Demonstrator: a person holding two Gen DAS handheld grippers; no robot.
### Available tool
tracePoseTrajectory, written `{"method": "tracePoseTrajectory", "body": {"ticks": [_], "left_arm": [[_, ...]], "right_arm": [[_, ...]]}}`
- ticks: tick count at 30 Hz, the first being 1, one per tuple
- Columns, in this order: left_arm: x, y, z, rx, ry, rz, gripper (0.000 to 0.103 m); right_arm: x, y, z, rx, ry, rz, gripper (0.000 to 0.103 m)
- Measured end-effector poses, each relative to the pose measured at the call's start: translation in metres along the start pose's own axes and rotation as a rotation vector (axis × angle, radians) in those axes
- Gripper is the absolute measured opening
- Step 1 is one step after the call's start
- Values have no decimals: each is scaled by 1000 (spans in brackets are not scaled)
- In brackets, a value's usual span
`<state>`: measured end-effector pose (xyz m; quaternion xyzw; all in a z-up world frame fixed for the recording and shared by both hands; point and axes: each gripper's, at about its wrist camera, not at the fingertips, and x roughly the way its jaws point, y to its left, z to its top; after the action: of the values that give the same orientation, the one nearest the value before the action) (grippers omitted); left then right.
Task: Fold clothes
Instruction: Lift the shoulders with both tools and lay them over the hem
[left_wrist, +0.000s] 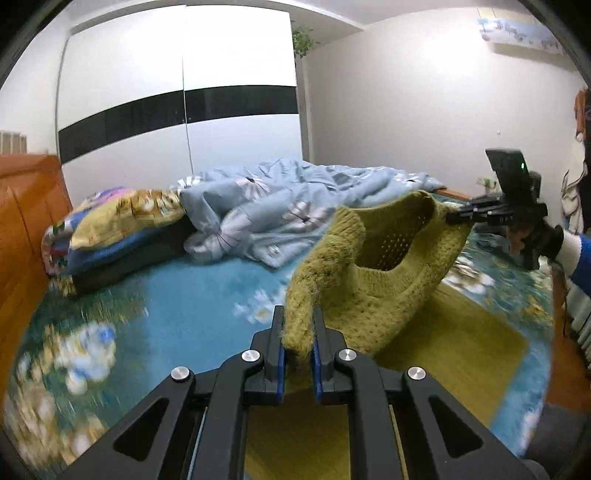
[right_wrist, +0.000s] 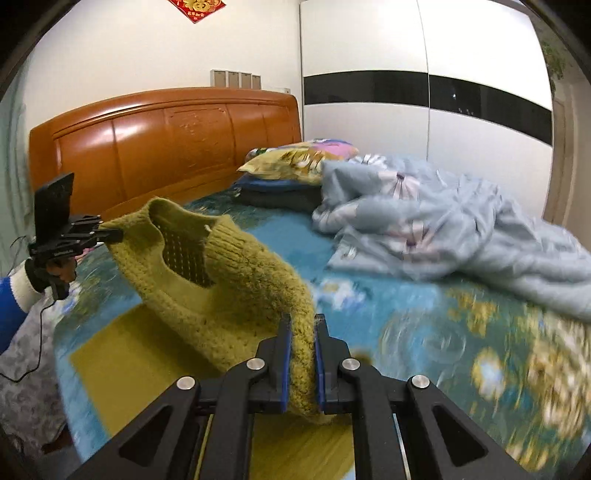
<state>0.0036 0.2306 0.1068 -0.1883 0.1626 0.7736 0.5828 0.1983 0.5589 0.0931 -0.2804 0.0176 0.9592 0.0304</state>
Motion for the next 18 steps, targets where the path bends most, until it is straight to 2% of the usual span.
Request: {"method": "tracePoseTrajectory", "body": {"ticks": [4, 9, 13, 18], "left_arm": [[-23, -31, -61, -73, 29, -7, 12], [-36, -55, -120, -192, 82, 4, 13], [-40, -66, -148, -242, 132, 45, 16], [-47, -66, -163, -359, 111, 66, 19]], "right_arm": [[-27, 33, -66, 18, 68, 4, 11], [-37, 63, -136, 69, 159, 13, 11], [-43, 65, -162, 118, 180, -10, 13], [-48, 66, -168, 151, 181, -40, 16]]}}
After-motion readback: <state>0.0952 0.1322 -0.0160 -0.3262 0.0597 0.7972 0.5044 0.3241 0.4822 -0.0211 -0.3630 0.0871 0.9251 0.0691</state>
